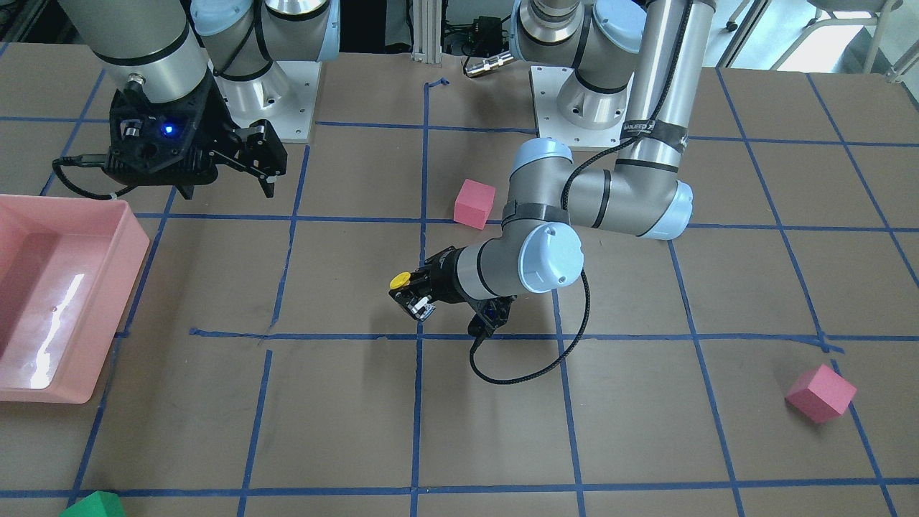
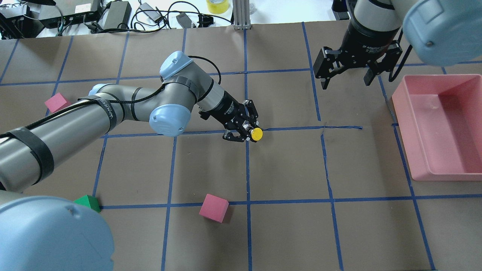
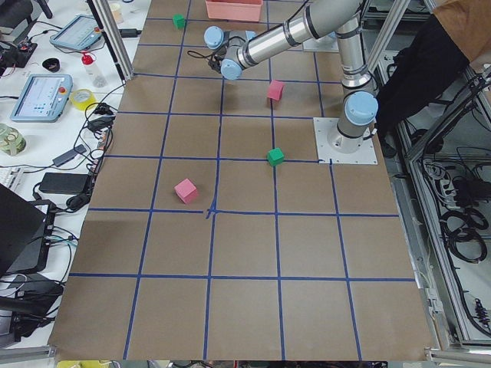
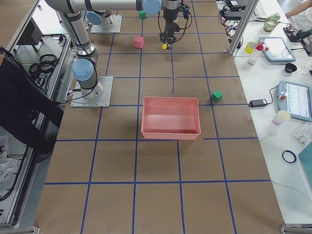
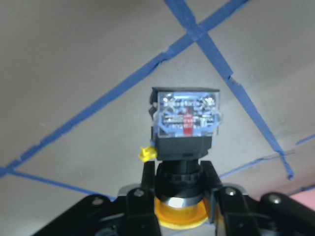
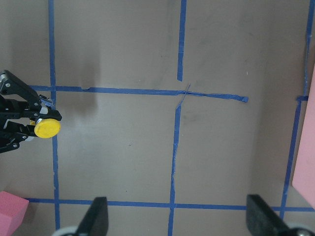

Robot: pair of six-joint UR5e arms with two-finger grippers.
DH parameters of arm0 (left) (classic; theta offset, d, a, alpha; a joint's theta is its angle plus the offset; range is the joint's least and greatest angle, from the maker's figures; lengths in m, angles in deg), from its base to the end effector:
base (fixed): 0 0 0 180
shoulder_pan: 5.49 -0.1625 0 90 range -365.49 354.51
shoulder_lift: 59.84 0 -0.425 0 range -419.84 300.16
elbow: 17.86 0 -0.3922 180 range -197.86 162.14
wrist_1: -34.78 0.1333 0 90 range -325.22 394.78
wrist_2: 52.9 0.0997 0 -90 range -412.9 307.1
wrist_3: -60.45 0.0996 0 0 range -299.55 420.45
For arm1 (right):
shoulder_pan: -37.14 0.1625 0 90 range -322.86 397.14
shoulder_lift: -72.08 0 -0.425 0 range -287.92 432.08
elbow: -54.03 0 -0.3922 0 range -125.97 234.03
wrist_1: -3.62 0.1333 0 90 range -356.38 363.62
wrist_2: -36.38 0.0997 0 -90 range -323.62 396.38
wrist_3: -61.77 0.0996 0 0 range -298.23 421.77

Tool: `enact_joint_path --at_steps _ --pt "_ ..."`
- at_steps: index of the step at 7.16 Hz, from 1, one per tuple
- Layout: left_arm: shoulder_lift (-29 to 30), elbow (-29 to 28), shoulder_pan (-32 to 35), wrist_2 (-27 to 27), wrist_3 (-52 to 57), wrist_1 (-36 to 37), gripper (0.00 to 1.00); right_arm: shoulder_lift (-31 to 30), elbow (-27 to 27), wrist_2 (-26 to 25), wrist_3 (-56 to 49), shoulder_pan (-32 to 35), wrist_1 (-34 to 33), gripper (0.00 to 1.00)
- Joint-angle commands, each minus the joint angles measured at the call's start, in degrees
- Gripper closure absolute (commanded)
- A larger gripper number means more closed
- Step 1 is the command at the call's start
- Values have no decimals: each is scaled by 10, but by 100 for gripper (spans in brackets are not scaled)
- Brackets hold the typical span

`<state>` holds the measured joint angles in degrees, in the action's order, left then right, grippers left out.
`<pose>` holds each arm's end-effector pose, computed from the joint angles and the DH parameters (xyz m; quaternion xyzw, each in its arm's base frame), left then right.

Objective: Align button upright
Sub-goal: 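Rotate the held switch with the left gripper to stand it yellow cap up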

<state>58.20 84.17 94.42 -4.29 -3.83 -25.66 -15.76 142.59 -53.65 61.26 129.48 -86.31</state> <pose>-0.2967 -0.5413 0.1935 0.4544 -0.8139 -0.2806 0.2290 0.1538 -0.5006 0.4813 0.0249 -0.9997 -0.0069 0.0004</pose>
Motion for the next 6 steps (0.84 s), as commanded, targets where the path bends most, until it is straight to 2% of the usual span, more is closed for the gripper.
enact_joint_path --at_steps 1,2,6 --pt "10 26 -32 -76 -14 0 100 0 6 0 1 0 -1 0" --pt "14 30 -44 -112 -11 1 100 -1 7 0 2 0 -2 0" --pt "28 55 -79 -173 -11 0 100 0 14 1 2 0 -3 0"
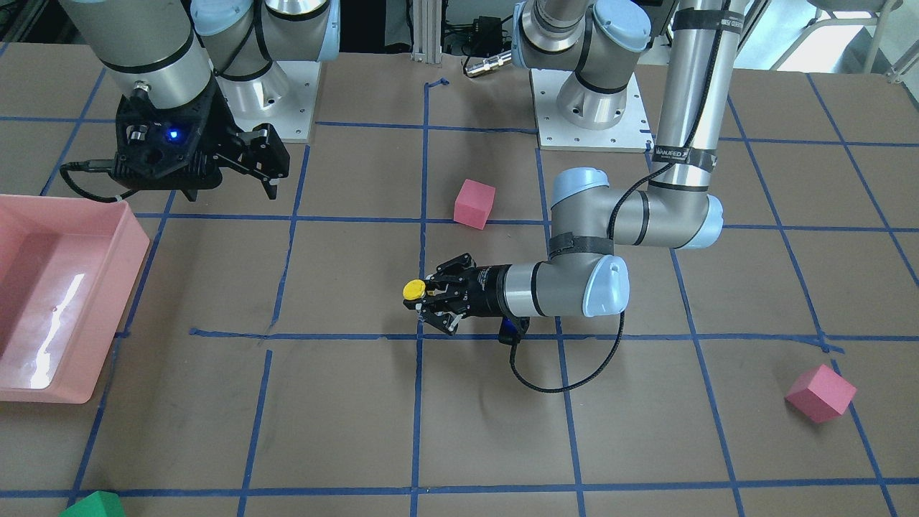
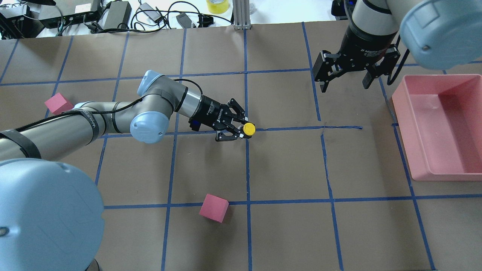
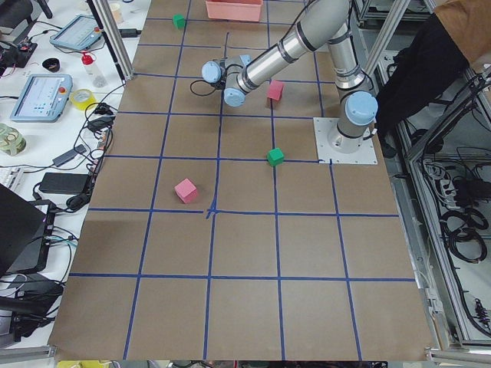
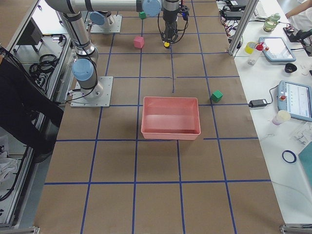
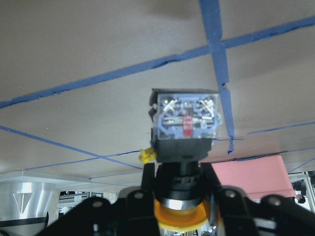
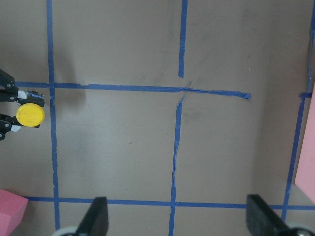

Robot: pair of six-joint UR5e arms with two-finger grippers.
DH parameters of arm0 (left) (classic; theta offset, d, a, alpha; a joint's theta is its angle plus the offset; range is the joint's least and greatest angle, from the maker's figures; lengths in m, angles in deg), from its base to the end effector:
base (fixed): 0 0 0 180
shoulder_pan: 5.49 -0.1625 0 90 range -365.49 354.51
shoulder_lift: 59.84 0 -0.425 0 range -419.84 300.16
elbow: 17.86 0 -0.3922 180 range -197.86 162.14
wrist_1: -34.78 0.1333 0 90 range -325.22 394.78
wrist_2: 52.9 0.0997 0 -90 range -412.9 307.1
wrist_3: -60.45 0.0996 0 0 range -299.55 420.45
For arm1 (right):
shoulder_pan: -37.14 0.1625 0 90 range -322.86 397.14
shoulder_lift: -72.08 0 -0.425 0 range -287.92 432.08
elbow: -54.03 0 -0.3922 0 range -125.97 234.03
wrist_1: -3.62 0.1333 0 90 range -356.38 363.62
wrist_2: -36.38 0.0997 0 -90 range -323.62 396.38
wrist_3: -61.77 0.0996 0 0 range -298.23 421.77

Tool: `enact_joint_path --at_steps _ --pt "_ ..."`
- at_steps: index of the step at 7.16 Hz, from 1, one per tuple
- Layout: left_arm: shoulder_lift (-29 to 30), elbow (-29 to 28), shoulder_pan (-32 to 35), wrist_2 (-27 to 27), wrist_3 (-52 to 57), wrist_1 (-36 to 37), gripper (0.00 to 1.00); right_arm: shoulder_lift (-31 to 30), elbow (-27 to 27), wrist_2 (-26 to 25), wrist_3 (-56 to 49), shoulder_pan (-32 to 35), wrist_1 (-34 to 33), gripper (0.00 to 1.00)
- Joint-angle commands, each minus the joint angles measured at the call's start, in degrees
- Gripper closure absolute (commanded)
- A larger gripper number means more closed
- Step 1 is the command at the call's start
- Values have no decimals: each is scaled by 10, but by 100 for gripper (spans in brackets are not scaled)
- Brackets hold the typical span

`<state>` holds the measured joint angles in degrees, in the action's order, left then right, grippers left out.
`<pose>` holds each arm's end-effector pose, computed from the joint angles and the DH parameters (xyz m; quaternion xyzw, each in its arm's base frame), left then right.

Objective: Align button upright
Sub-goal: 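Rotate the held switch with the left gripper to stand it yellow cap up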

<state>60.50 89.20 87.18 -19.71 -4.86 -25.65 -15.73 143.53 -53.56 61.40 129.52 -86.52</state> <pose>-0.2424 -0.5477 0.1582 0.5147 -0.7040 -0.3757 0.3135 0.1543 -0.4993 0.4734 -0.0240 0.9996 0.0135 0.0003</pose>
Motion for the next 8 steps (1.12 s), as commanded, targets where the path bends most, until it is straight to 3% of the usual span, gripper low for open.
enact_joint_path --at_steps 1,6,8 --pt "12 7 -6 -38 0 0 100 0 5 0 0 0 -1 0" --pt "38 8 -6 -52 2 0 100 0 6 -1 -1 0 -1 0" --pt "41 8 -6 -53 2 0 95 0 6 0 0 0 -2 0"
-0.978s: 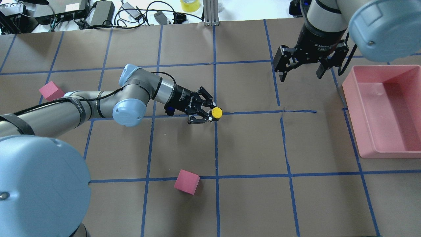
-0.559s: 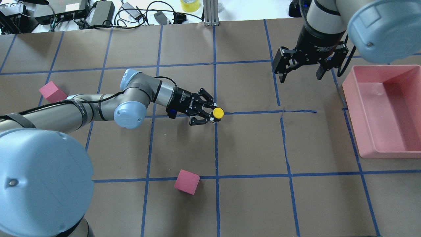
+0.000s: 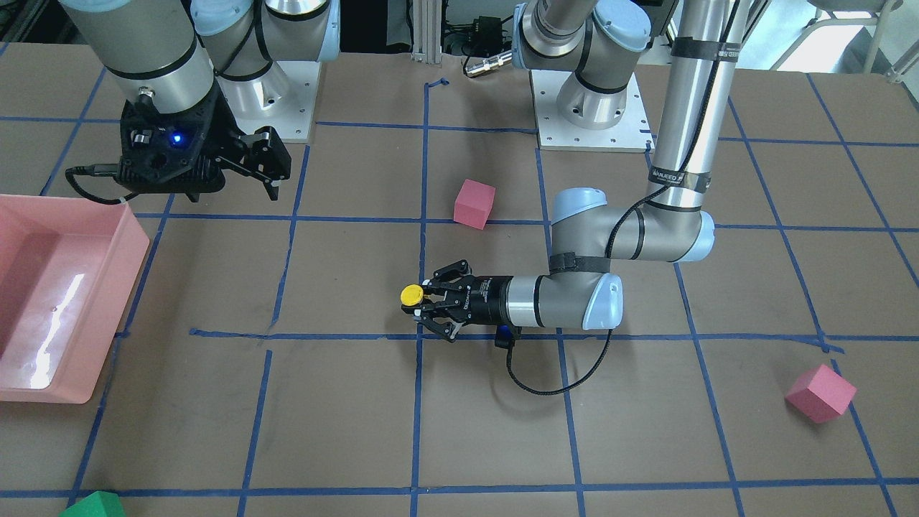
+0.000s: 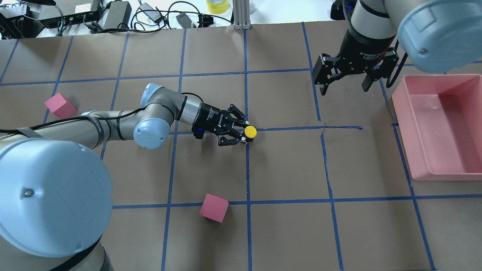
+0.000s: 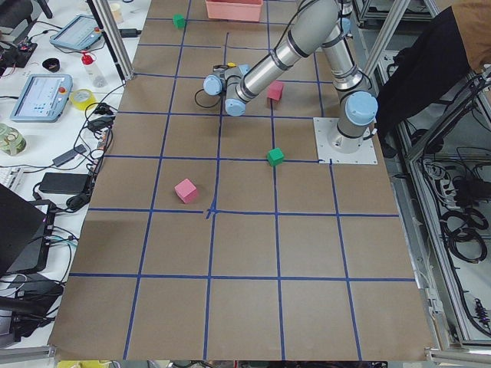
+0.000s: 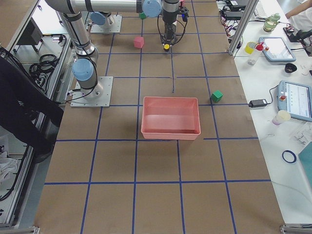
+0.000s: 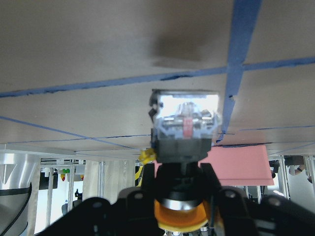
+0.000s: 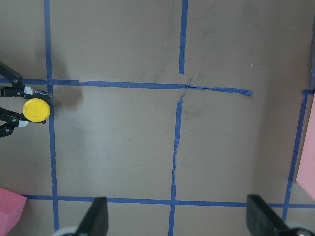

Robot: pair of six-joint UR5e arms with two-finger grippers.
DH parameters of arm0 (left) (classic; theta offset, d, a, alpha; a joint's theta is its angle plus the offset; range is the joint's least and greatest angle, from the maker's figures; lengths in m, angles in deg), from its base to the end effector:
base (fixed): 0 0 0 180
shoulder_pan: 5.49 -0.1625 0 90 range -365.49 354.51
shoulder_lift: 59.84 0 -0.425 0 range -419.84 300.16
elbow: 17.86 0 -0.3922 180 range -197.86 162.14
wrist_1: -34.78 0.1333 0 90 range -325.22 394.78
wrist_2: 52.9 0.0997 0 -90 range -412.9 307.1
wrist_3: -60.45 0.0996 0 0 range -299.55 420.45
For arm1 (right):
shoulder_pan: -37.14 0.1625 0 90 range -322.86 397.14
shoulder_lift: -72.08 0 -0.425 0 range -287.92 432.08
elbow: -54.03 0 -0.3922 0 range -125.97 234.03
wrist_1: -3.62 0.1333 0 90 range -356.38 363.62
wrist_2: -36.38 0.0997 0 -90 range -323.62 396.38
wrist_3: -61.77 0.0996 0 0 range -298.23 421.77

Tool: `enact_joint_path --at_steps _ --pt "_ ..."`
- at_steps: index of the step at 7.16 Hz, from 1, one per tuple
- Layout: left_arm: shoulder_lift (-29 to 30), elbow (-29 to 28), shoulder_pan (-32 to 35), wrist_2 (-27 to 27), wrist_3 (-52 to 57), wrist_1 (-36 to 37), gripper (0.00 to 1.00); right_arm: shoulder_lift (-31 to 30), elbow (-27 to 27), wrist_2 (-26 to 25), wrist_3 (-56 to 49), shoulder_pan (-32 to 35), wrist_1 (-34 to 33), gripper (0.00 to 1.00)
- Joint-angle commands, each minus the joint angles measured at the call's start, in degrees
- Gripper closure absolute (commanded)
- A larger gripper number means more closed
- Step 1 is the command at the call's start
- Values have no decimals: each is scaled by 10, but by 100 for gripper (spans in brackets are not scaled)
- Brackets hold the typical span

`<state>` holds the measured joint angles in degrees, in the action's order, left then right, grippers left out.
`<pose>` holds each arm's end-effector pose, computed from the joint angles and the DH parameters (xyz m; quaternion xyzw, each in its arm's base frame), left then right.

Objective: Align button upright
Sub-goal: 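Rotate the held switch with the left gripper to stand it yellow cap up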

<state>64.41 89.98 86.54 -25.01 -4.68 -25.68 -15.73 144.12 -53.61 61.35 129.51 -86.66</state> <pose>-0.2408 -0.5462 0.1231 0.5255 -0.6632 -0.4194 0.3288 0.1541 -0.4983 0.4686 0.0243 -0.9996 -0.0175 0.0002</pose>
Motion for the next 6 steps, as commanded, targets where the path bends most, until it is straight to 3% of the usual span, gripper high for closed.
enact_joint_path --at_steps 1,2,6 --pt "3 -1 -1 0 0 0 68 0 0 0 0 0 -1 0" --pt "2 -1 -4 1 -2 0 2 -1 -1 0 1 0 -1 0" --pt "-11 -10 -19 4 -28 1 0 0 -1 1 1 0 -2 0"
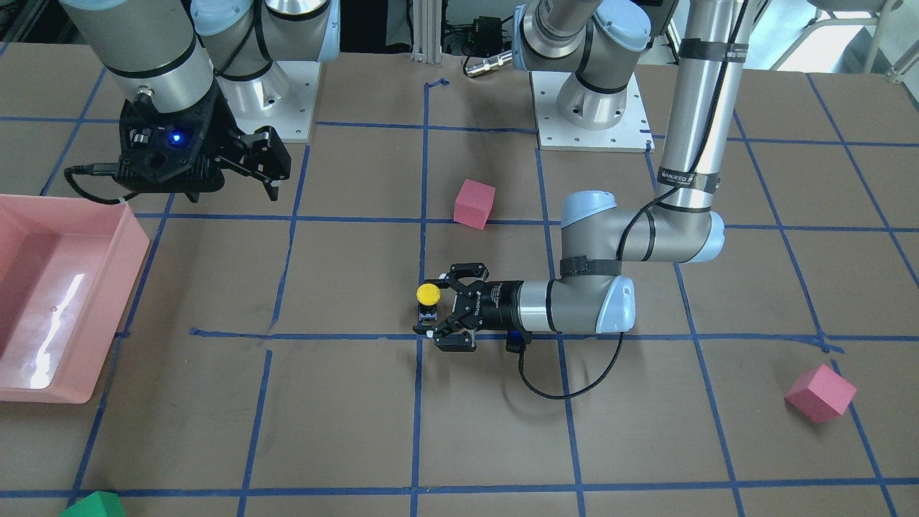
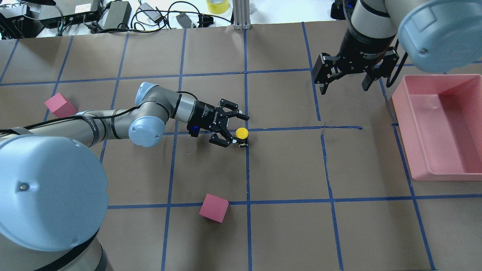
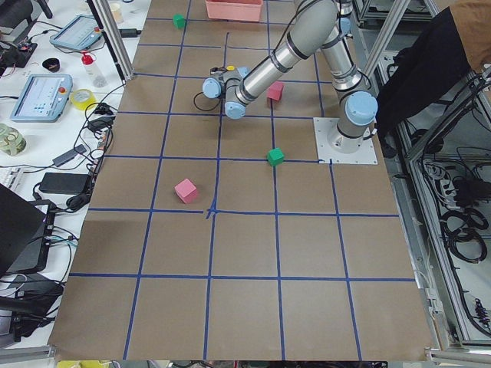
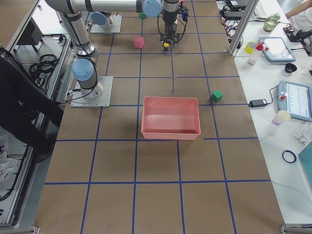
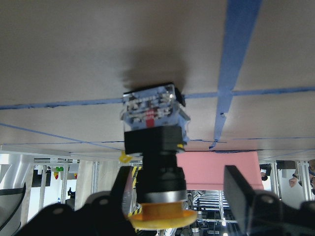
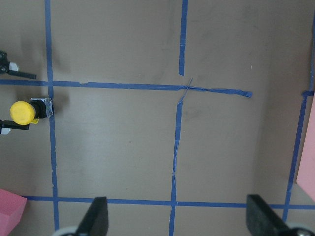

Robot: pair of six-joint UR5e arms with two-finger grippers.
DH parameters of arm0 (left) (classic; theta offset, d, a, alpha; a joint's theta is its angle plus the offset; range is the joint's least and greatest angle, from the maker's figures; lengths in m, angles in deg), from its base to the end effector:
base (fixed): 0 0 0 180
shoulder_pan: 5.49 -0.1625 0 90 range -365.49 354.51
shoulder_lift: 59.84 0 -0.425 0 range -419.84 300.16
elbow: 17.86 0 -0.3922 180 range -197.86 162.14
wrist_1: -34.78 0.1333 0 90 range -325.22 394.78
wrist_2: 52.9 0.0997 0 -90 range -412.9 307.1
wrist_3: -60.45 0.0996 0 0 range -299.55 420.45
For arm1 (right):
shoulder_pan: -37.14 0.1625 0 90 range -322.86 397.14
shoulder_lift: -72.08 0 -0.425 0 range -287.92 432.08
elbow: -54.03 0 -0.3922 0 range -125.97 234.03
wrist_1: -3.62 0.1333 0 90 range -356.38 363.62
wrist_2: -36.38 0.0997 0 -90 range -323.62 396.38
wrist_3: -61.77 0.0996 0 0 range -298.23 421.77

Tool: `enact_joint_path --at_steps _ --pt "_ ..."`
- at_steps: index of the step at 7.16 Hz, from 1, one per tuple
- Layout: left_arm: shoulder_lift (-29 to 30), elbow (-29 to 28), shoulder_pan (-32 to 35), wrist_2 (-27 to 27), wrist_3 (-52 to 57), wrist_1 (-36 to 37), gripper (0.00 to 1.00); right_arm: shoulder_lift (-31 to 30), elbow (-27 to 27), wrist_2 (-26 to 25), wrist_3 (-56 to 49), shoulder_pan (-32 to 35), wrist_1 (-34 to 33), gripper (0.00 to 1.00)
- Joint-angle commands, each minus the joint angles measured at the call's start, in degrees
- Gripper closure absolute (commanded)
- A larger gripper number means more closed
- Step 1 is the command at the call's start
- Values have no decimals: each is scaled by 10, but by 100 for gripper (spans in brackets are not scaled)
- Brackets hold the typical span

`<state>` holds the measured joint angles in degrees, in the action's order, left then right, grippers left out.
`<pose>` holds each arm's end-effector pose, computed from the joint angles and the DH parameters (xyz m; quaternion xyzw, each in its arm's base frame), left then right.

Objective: Align button upright

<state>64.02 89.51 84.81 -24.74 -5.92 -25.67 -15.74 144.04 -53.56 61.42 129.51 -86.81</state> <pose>-0.2240 -0.5565 0.1291 0.5403 -0.6537 -0.4121 0.3330 0.1542 -0.4987 0.4696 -0.0237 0.9996 0.0154 0.0003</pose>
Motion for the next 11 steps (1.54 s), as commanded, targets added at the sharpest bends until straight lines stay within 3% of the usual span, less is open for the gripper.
enact_joint_path --at_steps 1,2,3,5,6,8,9,11 --pt "-22 -22 -10 9 -48 3 0 0 0 0 0 0 0 0" --pt "-39 -43 -14 17 -59 -1 0 -1 0 0 0 0 0 0" --pt "-59 -55 -14 87 -61 6 0 0 0 0 -1 -1 0 0" --pt "-98 -89 -24 131 -80 -21 3 -1 -1 -1 -2 -1 -11 0" --pt "-115 -101 -35 185 -48 -20 5 -1 -1 -1 -2 -1 -14 0" --pt "-150 -127 -56 238 101 -33 4 -2 0 0 3 0 -13 0" --pt "-163 -131 -57 294 219 -35 3 -2 0 0 3 0 -13 0" --pt "-185 -176 -71 432 419 -155 0 -1 0 2 3 -1 -14 0"
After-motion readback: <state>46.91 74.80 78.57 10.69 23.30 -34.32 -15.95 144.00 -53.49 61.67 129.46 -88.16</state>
